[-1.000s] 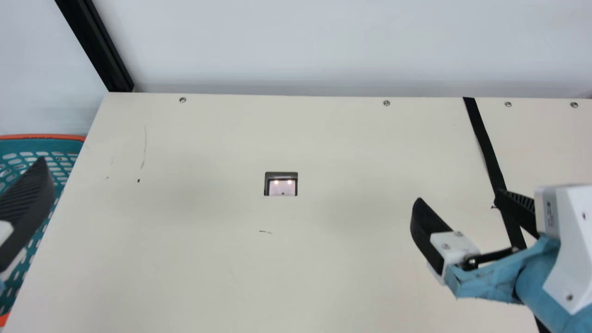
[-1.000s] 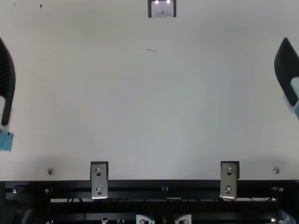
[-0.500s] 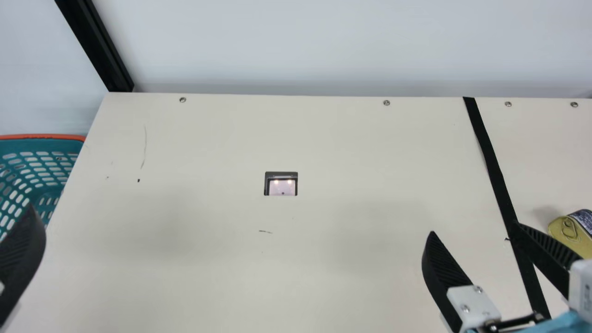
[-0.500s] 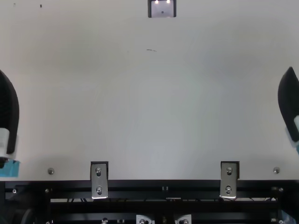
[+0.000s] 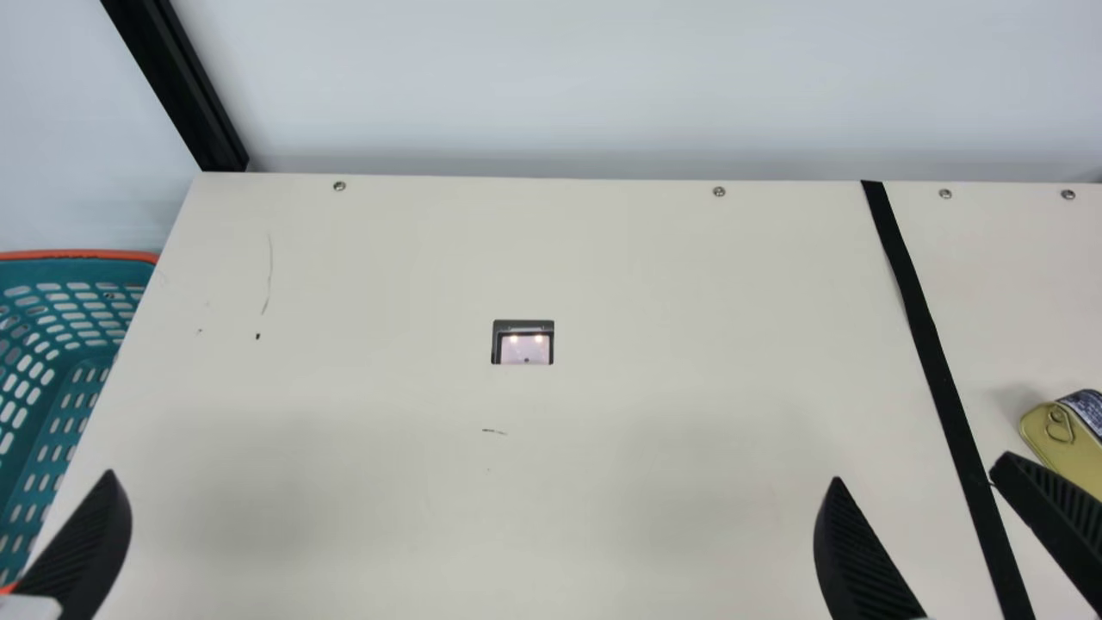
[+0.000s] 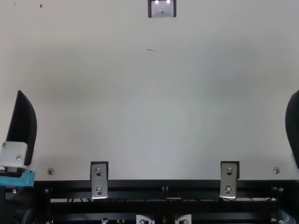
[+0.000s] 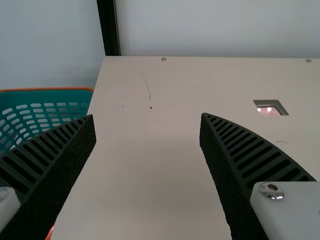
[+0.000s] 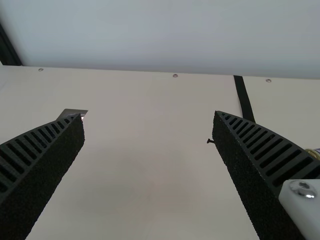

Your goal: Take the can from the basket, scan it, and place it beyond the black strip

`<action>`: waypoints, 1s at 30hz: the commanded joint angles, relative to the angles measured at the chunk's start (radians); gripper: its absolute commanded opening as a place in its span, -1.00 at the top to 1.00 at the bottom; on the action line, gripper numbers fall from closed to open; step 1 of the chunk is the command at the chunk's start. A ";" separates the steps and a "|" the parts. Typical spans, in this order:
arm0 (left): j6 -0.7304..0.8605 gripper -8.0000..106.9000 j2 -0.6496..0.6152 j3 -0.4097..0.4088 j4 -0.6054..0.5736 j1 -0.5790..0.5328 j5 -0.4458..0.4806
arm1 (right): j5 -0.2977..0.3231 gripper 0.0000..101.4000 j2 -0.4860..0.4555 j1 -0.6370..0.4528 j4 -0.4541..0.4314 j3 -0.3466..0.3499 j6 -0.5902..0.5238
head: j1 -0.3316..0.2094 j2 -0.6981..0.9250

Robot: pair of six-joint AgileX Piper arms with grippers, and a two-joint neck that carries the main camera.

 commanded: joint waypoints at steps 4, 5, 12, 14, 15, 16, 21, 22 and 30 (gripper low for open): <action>0.010 -0.71 -0.044 0.021 -0.012 0.002 0.037 | 0.042 -1.00 -0.064 -0.019 0.043 0.018 -0.037 | -0.001 -0.002; 0.012 -0.71 -0.053 0.025 -0.014 0.002 0.045 | 0.049 -1.00 -0.072 -0.023 0.051 0.023 -0.045 | -0.001 -0.002; 0.037 -0.71 -0.122 0.063 -0.034 0.010 0.112 | 0.088 -1.00 -0.120 -0.052 0.109 0.069 -0.105 | -0.001 -0.002; 0.048 -0.71 -0.144 0.081 -0.034 0.015 0.128 | 0.090 -1.00 -0.126 -0.064 0.123 0.084 -0.120 | -0.001 -0.002; 0.042 -0.71 -0.131 0.072 -0.034 0.013 0.120 | 0.089 -1.00 -0.125 -0.059 0.115 0.077 -0.111 | -0.001 -0.002; 0.048 -0.71 -0.139 0.080 -0.034 0.015 0.128 | 0.089 -1.00 -0.126 -0.064 0.121 0.084 -0.118 | -0.001 -0.002; 0.048 -0.71 -0.144 0.080 -0.034 0.013 0.127 | 0.093 -1.00 -0.126 -0.064 0.121 0.086 -0.121 | -0.001 -0.002; 0.048 -0.71 -0.144 0.080 -0.034 0.013 0.128 | 0.093 -1.00 -0.126 -0.064 0.121 0.086 -0.121 | -0.001 -0.002; 0.048 -0.71 -0.144 0.080 -0.034 0.013 0.129 | 0.093 -1.00 -0.126 -0.064 0.121 0.086 -0.121 | -0.001 -0.002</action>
